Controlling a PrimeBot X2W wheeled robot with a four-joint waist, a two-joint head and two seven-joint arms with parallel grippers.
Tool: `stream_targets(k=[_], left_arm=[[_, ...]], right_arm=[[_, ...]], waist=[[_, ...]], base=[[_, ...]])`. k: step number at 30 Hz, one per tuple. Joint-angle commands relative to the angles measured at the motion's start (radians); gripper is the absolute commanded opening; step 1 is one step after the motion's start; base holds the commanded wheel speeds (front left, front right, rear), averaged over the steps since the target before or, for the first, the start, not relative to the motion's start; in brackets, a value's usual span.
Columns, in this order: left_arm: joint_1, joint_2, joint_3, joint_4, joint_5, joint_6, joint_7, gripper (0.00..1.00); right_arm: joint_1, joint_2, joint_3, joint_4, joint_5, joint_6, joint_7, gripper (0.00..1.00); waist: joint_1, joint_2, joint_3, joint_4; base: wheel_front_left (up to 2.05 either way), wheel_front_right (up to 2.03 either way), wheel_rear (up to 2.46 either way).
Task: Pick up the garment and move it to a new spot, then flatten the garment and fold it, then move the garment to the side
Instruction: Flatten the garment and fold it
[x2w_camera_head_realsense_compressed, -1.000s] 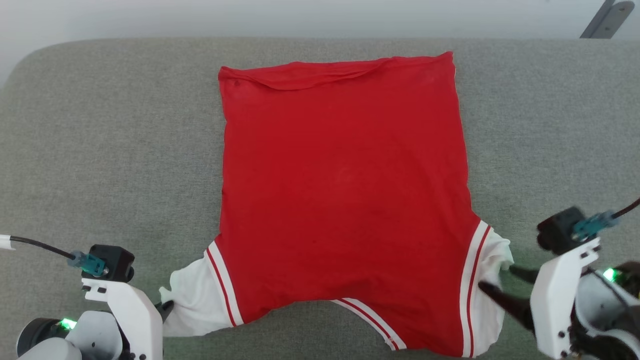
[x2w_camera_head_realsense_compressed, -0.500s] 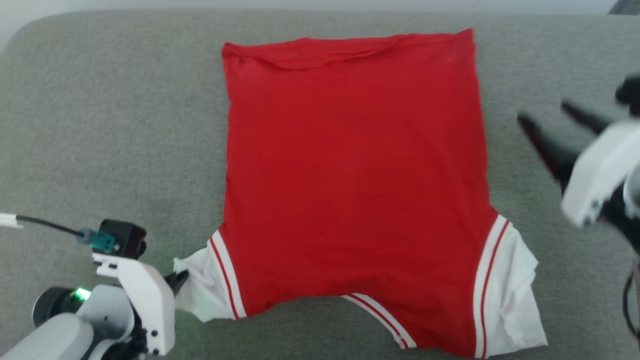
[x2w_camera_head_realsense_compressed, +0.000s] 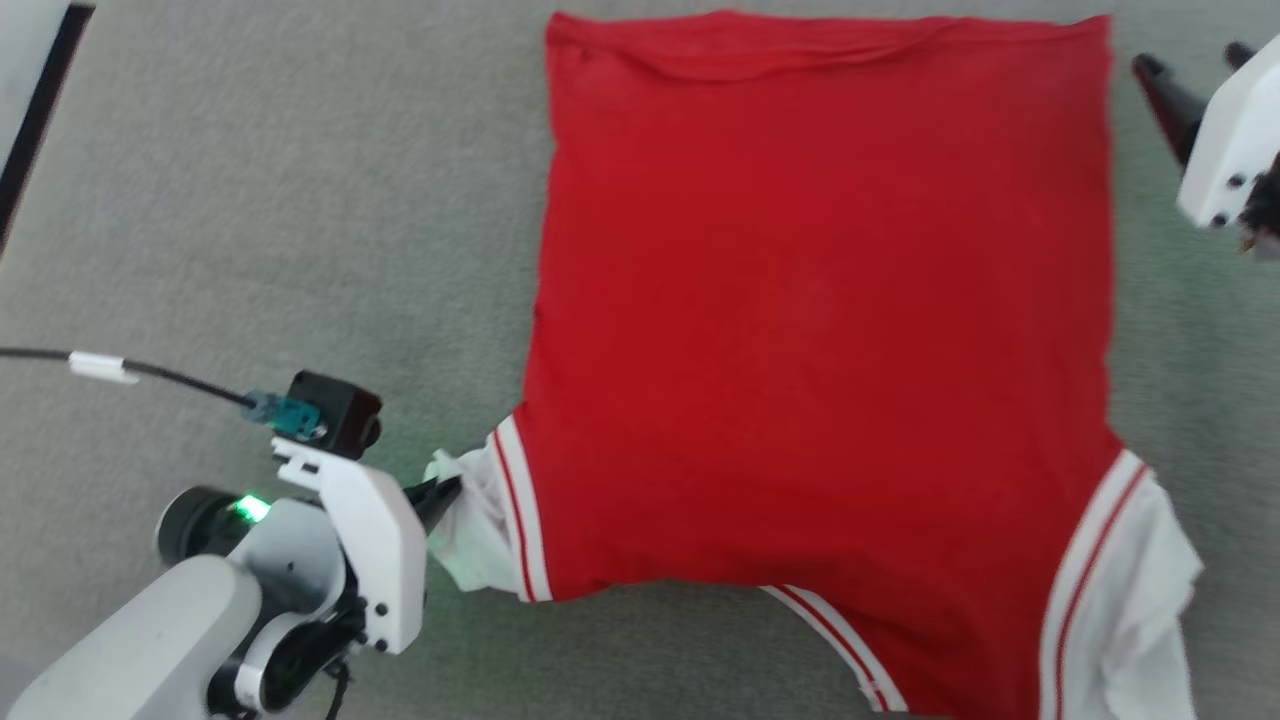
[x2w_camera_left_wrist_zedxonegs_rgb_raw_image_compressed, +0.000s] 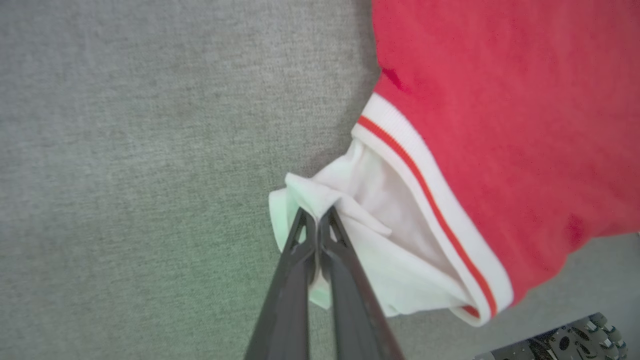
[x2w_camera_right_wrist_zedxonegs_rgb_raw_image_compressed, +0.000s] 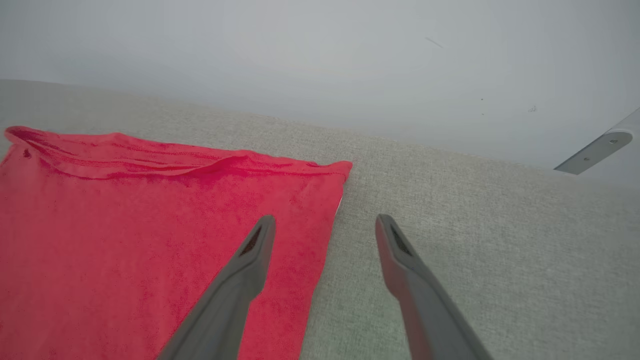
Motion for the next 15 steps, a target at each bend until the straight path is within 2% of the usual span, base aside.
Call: stream_targets(k=[1, 15], left_arm=[[-0.029, -0.016, -0.007, 0.011, 0.019, -0.014, 0.001, 0.00], [-0.122, -0.118, -0.050, 0.096, 0.036, -0.096, -0.018, 0.00]], right_arm=[[-0.046, -0.008, -0.006, 0.068, -0.018, 0.000, -0.003, 1.00], [-0.243, -0.032, -0.070, 0.471, -0.160, 0.000, 0.060, 1.00]], waist=[[-0.0001, 0.0000, 0.035, 0.040], [-0.0001, 0.0000, 0.129, 0.154]], base=[[0.00, 0.00, 0.00], [0.00, 0.00, 0.00]])
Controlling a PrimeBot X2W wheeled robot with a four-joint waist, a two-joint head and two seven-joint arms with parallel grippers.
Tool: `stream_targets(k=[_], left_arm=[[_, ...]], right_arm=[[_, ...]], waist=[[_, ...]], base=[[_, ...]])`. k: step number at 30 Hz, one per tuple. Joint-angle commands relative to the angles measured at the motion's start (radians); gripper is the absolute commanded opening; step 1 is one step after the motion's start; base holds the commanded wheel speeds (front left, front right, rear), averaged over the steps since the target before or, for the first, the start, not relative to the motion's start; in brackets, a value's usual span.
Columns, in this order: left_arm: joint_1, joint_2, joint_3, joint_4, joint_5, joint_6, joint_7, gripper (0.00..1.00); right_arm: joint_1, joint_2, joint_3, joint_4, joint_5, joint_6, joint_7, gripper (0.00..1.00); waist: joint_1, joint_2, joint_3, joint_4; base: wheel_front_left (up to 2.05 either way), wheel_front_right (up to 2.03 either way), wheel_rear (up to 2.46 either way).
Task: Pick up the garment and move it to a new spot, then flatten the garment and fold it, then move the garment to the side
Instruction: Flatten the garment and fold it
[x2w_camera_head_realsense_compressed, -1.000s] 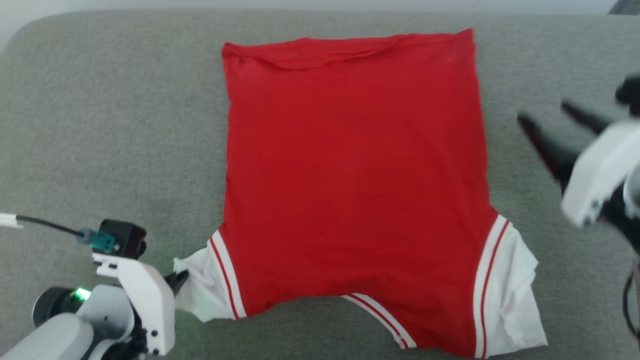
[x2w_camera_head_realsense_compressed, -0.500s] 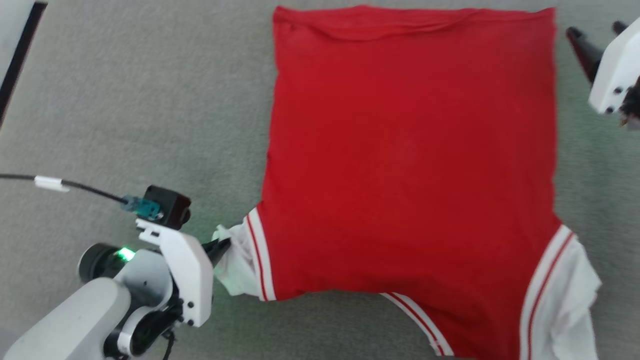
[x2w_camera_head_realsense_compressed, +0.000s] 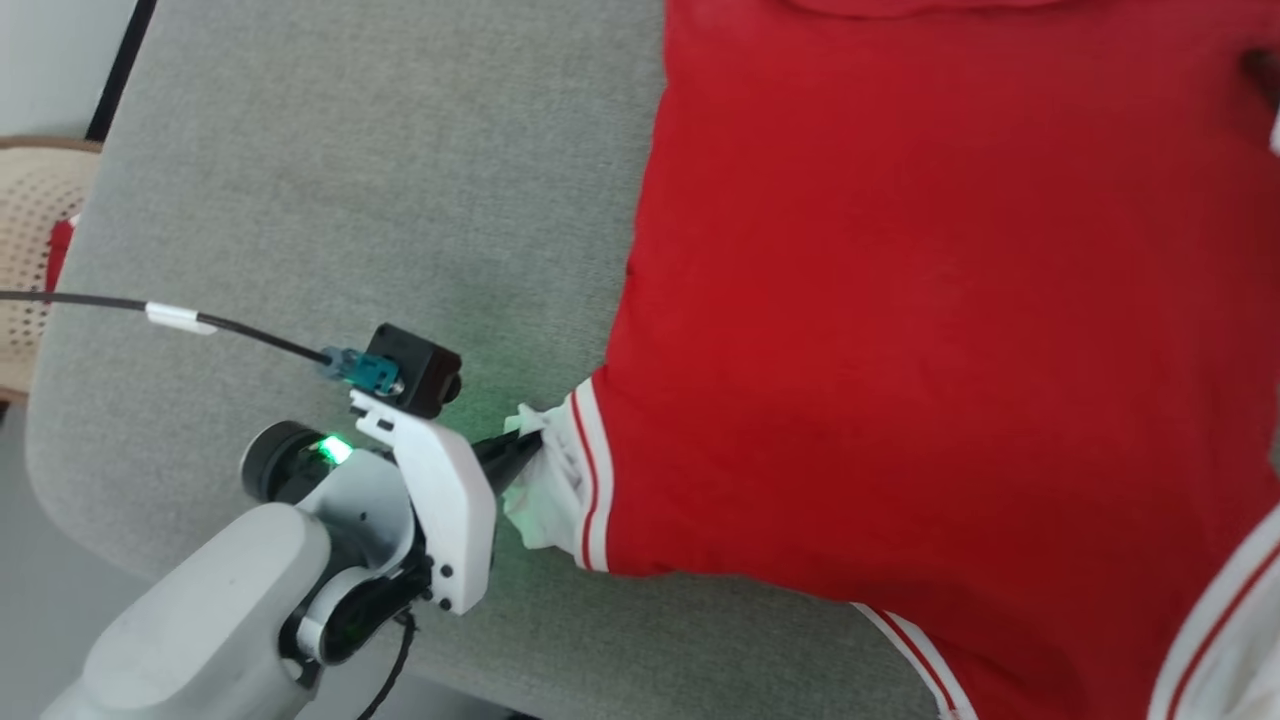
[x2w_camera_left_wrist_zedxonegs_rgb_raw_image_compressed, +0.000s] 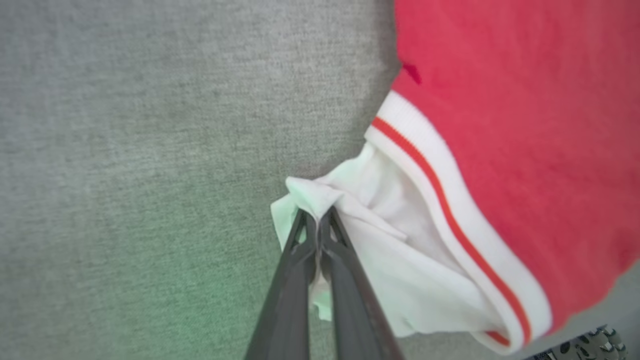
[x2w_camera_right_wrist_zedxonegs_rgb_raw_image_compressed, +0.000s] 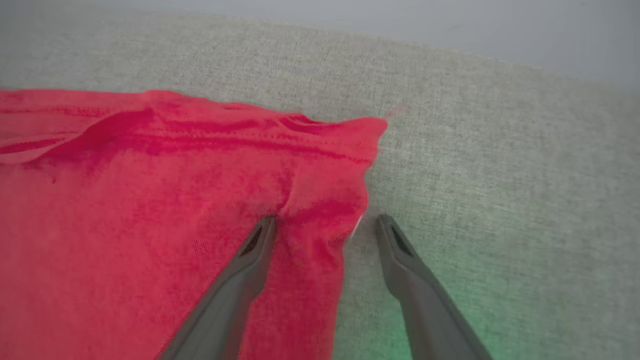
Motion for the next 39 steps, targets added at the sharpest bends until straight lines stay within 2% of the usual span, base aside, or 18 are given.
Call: stream_targets(k=[1, 5, 6, 7, 12, 19, 24, 28, 32, 33, 36, 39], left_arm=[[-0.012, -0.011, -0.008, 0.018, 0.005, -0.003, -0.005, 0.00], [-0.027, -0.030, -0.013, 0.048, 0.002, -0.017, -0.008, 0.00], [-0.029, -0.033, -0.013, 0.055, -0.001, -0.019, -0.010, 0.00], [-0.030, -0.034, -0.012, 0.062, -0.002, -0.020, -0.012, 0.00], [-0.028, -0.017, 0.003, 0.089, -0.004, -0.018, -0.021, 0.00], [0.018, 0.031, 0.030, 0.080, -0.028, 0.007, -0.030, 0.00], [0.059, 0.078, 0.049, 0.051, -0.038, 0.034, -0.029, 0.00], [0.090, 0.109, 0.059, 0.022, -0.050, 0.058, -0.022, 0.00], [0.118, 0.134, 0.065, -0.001, -0.058, 0.080, -0.018, 0.00], [0.118, 0.134, 0.065, -0.001, -0.058, 0.080, -0.018, 0.00], [0.138, 0.150, 0.069, -0.018, -0.064, 0.093, -0.017, 0.00], [0.157, 0.166, 0.075, -0.032, -0.072, 0.106, -0.018, 0.00]], right_arm=[[0.020, 0.006, -0.003, 0.047, -0.018, 0.000, 0.023, 1.00], [0.048, 0.041, -0.014, 0.176, -0.033, 0.000, 0.106, 1.00], [0.051, 0.048, -0.006, 0.195, -0.035, 0.001, 0.125, 0.47], [0.051, 0.050, -0.001, 0.203, -0.034, 0.001, 0.128, 0.00], [0.009, 0.044, 0.064, 0.179, -0.014, 0.001, 0.115, 0.00], [0.048, 0.030, 0.229, 0.041, 0.146, 0.001, 0.147, 0.00], [0.165, -0.027, 0.358, -0.171, 0.322, 0.000, 0.208, 0.00], [0.287, -0.085, 0.407, -0.385, 0.444, 0.000, 0.267, 0.00], [0.428, -0.129, 0.404, -0.585, 0.516, 0.000, 0.328, 0.00], [0.428, -0.129, 0.404, -0.585, 0.516, 0.000, 0.328, 0.00], [0.532, -0.147, 0.372, -0.724, 0.535, 0.000, 0.379, 0.00], [0.648, -0.136, 0.327, -0.858, 0.548, 0.000, 0.432, 0.00]], waist=[[0.0000, 0.0000, 0.016, 0.019], [0.0000, 0.0000, 0.019, 0.029], [0.0000, 0.0000, 0.019, 0.028], [0.0000, 0.0000, 0.019, 0.026], [0.0000, 0.0000, -0.001, -0.006], [0.0000, 0.0000, -0.072, -0.087], [0.0000, 0.0000, -0.127, -0.143], [0.0000, 0.0000, -0.166, -0.179], [0.0000, 0.0000, -0.199, -0.210], [0.0000, 0.0000, -0.199, -0.210], [0.0000, 0.0000, -0.220, -0.229], [0.0000, 0.0000, -0.240, -0.248]], base=[[0.00, 0.00, 0.00], [0.00, 0.00, 0.00], [0.00, 0.00, 0.00], [0.00, 0.00, 0.00], [0.00, 0.00, 0.00], [0.00, 0.00, 0.00], [0.00, 0.00, 0.00], [0.00, 0.00, 0.00], [0.00, 0.00, 0.00], [0.00, 0.00, 0.00], [0.00, 0.00, 0.00], [0.00, 0.00, 0.00]])
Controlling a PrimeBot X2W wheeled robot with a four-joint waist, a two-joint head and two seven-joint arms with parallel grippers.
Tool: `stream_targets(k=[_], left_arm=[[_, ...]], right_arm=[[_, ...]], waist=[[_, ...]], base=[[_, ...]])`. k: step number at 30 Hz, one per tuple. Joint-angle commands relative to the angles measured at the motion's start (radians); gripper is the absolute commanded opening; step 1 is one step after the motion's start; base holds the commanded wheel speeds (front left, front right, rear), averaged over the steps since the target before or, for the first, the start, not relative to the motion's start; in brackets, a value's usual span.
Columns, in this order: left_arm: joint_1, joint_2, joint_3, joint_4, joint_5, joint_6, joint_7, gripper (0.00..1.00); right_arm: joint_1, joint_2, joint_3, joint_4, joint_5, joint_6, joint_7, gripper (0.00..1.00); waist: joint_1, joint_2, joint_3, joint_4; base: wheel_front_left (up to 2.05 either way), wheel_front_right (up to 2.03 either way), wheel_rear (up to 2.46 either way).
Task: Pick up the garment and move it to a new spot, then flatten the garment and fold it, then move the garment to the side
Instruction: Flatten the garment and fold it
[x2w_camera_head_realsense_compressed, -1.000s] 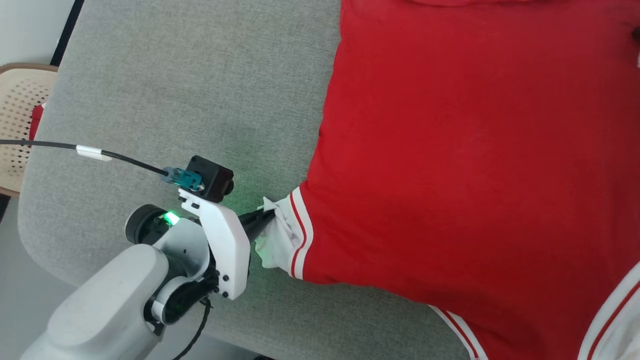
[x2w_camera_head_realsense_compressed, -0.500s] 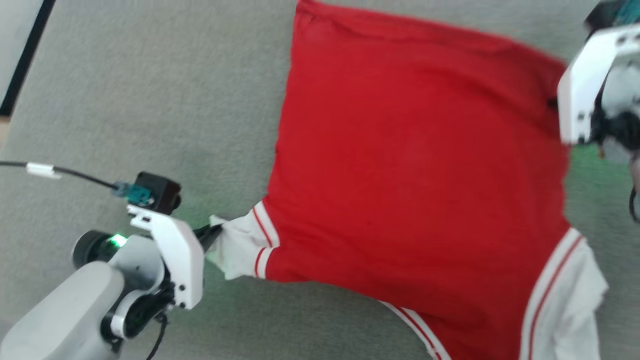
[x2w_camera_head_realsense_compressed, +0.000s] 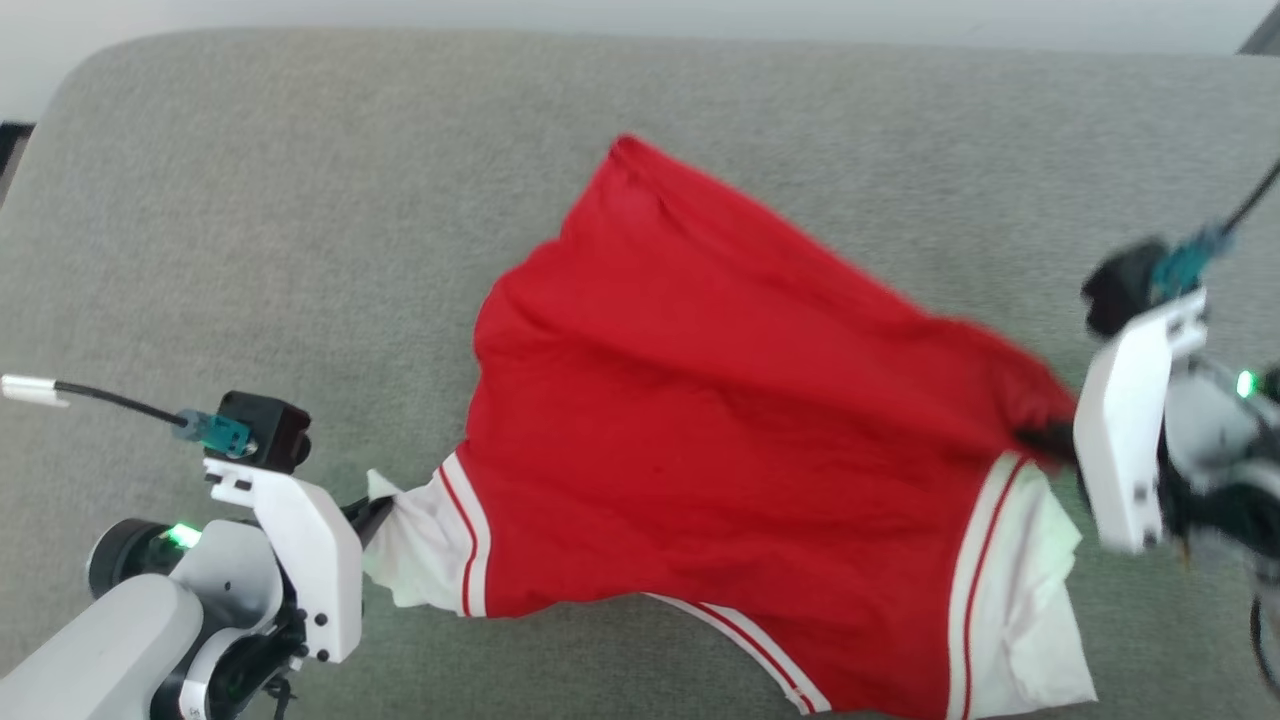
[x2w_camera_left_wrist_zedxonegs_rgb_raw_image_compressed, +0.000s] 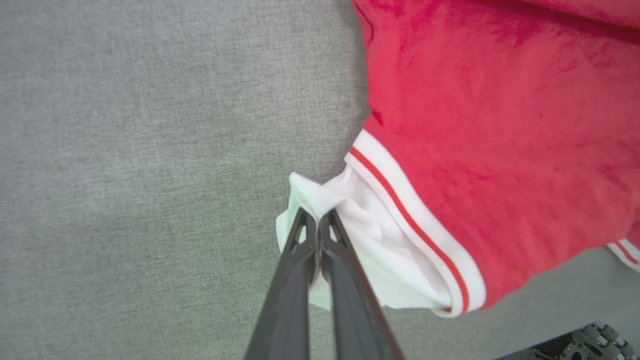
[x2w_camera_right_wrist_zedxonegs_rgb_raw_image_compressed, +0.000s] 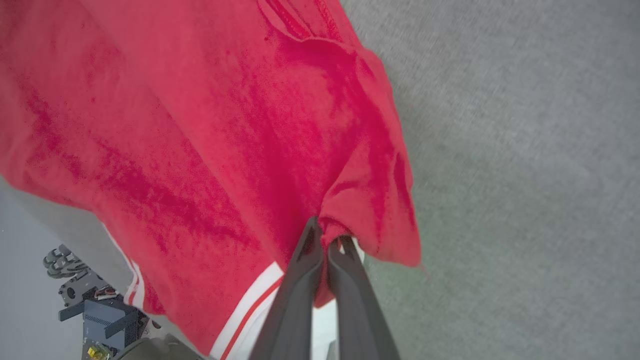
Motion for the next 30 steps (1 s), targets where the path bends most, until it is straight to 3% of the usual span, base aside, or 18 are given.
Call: stream_targets(k=[1, 8, 12, 14, 15, 16, 17, 18, 19, 24, 30], left_arm=[[0.018, 0.009, 0.007, -0.007, -0.007, 0.009, -0.003, 0.00], [0.052, 0.027, 0.014, -0.038, -0.020, 0.031, -0.010, 0.00], [0.061, 0.024, 0.011, -0.048, -0.022, 0.033, -0.013, 0.00], [0.056, 0.019, 0.007, -0.050, -0.019, 0.032, -0.014, 0.00], [0.053, 0.017, 0.007, -0.048, -0.018, 0.031, -0.015, 0.00], [0.049, 0.014, 0.006, -0.045, -0.016, 0.030, -0.016, 0.00], [0.045, 0.012, 0.005, -0.042, -0.014, 0.027, -0.018, 0.00], [0.042, 0.009, 0.004, -0.039, -0.013, 0.024, -0.017, 0.00], [0.038, 0.004, 0.003, -0.035, -0.013, 0.023, -0.019, 0.00], [0.030, -0.008, -0.003, -0.015, -0.009, 0.010, -0.026, 0.00], [0.044, -0.013, -0.007, -0.006, -0.013, 0.005, -0.035, 0.00]], right_arm=[[0.062, 0.012, -0.023, -0.057, 0.006, 0.000, 0.028, 0.00], [0.342, 0.086, -0.159, -0.324, -0.038, 0.000, 0.151, 0.00], [0.478, 0.148, -0.211, -0.398, -0.079, 0.000, 0.182, 0.00], [0.530, 0.189, -0.225, -0.391, -0.117, 0.000, 0.139, 0.00], [0.532, 0.190, -0.220, -0.379, -0.137, 0.000, 0.109, 0.04], [0.529, 0.198, -0.216, -0.357, -0.147, 0.000, 0.073, 0.40], [0.525, 0.205, -0.214, -0.324, -0.160, 0.000, 0.040, 0.51], [0.516, 0.201, -0.210, -0.293, -0.182, 0.000, 0.002, 0.91], [0.505, 0.195, -0.205, -0.264, -0.193, 0.000, -0.030, 1.00], [0.477, 0.181, -0.181, -0.167, -0.202, 0.000, -0.119, 1.00], [0.456, 0.144, -0.193, -0.245, -0.157, 0.000, -0.113, 1.00]], waist=[[0.0000, 0.0000, -0.023, -0.022], [0.0000, 0.0000, -0.045, -0.043], [0.0000, 0.0000, -0.046, -0.043], [0.0000, 0.0000, -0.040, -0.042], [0.0000, 0.0000, -0.037, -0.042], [0.0000, 0.0000, -0.035, -0.042], [0.0000, 0.0000, -0.033, -0.043], [0.0000, 0.0000, -0.032, -0.044], [0.0000, 0.0000, -0.030, -0.044], [0.0000, 0.0000, -0.032, -0.043], [0.0000, 0.0000, -0.039, -0.042]], base=[[0.00, 0.00, 0.00], [0.00, 0.00, 0.00], [0.00, 0.00, 0.00], [0.00, 0.00, 0.00], [0.00, 0.00, 0.00], [0.00, 0.00, 0.00], [0.00, 0.00, 0.00], [0.00, 0.00, 0.00], [0.00, 0.00, 0.00], [0.00, 0.00, 0.00], [0.00, 0.00, 0.00]])
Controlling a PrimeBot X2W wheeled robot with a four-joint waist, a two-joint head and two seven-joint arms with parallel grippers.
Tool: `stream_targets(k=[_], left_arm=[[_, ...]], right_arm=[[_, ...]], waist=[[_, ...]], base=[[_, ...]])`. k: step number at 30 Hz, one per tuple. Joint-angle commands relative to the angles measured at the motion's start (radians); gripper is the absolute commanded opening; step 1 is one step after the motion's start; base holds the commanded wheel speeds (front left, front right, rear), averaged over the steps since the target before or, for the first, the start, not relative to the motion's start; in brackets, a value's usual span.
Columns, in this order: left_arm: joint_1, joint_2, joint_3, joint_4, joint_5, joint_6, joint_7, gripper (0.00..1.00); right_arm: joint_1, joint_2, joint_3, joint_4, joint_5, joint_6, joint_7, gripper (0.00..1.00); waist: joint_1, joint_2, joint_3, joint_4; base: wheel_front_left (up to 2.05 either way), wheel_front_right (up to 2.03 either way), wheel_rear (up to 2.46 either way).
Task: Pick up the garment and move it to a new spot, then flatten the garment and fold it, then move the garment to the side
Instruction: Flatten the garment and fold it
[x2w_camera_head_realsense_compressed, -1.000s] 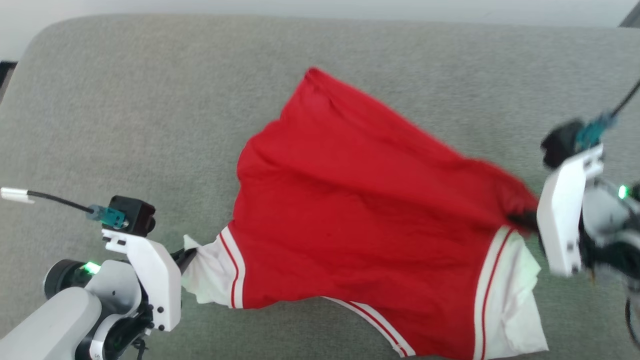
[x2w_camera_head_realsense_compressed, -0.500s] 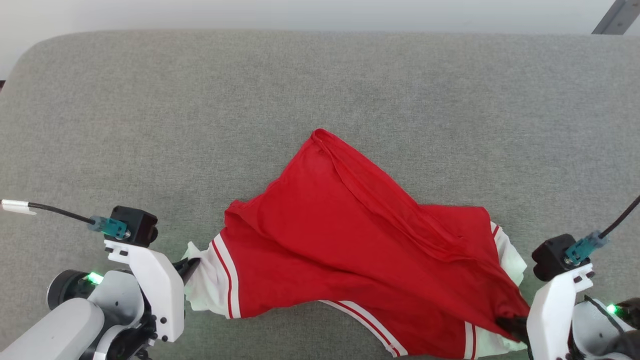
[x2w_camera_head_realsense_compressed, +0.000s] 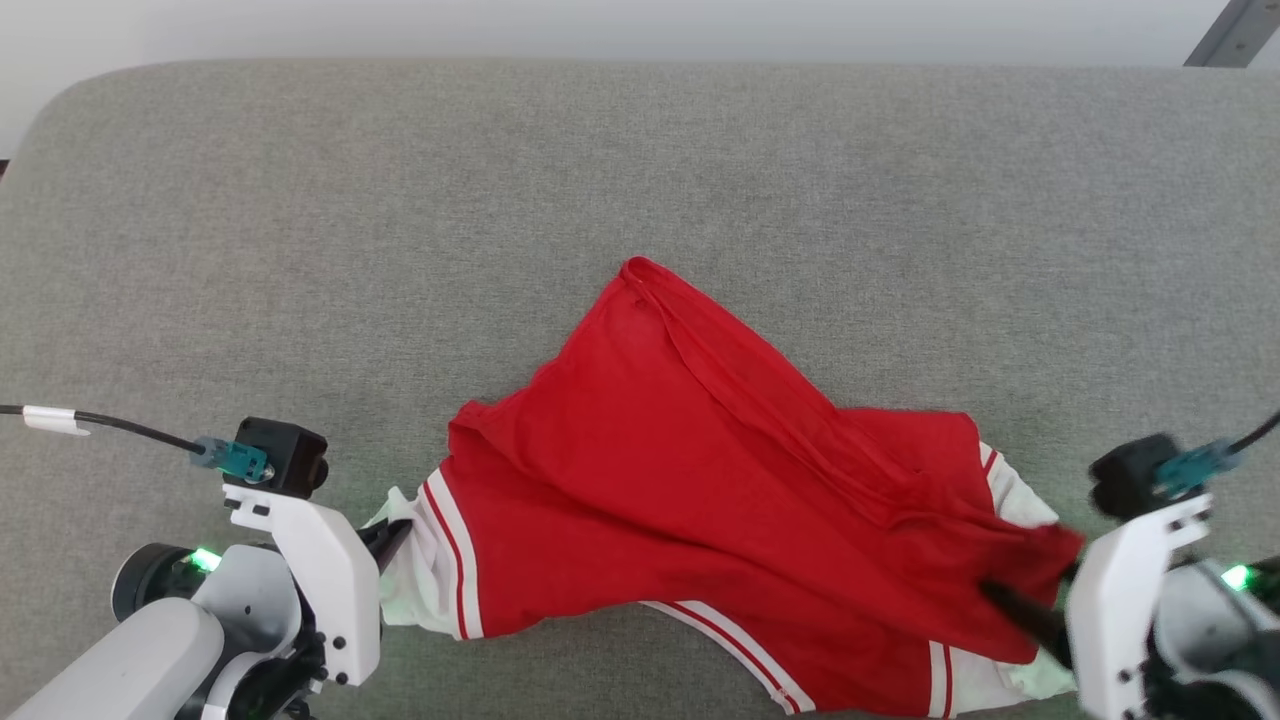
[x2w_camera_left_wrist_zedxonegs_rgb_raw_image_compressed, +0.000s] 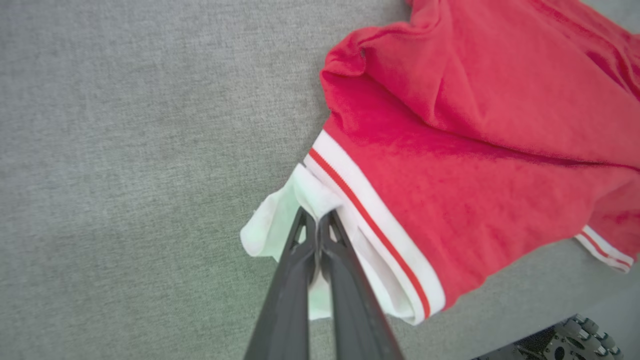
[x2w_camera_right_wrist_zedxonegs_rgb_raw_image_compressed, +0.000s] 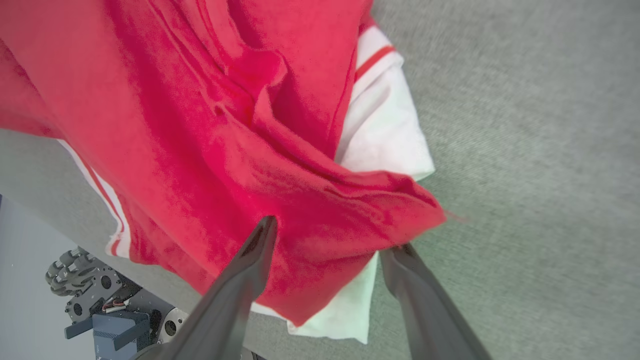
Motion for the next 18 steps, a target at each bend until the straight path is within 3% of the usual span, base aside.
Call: stream_targets(k=[1, 10, 18], left_arm=[[0.003, -0.002, -0.001, 0.000, -0.002, -0.003, -0.004, 0.00], [-0.002, -0.010, -0.010, -0.008, 0.007, -0.004, -0.006, 0.00], [-0.058, -0.045, -0.036, -0.002, 0.030, -0.029, 0.011, 0.00]], right_arm=[[-0.013, -0.008, -0.019, -0.041, 0.019, 0.000, 0.015, 1.00], [-0.094, -0.001, -0.073, -0.228, 0.020, 0.000, 0.014, 1.00], [-0.303, 0.008, 0.037, -0.121, -0.004, 0.000, -0.103, 1.00]], waist=[[0.0000, 0.0000, -0.002, 0.002], [0.0000, 0.0000, -0.001, 0.025], [0.0000, 0.0000, 0.028, 0.093]], base=[[0.00, 0.00, 0.00], [0.00, 0.00, 0.00], [0.00, 0.00, 0.00]])
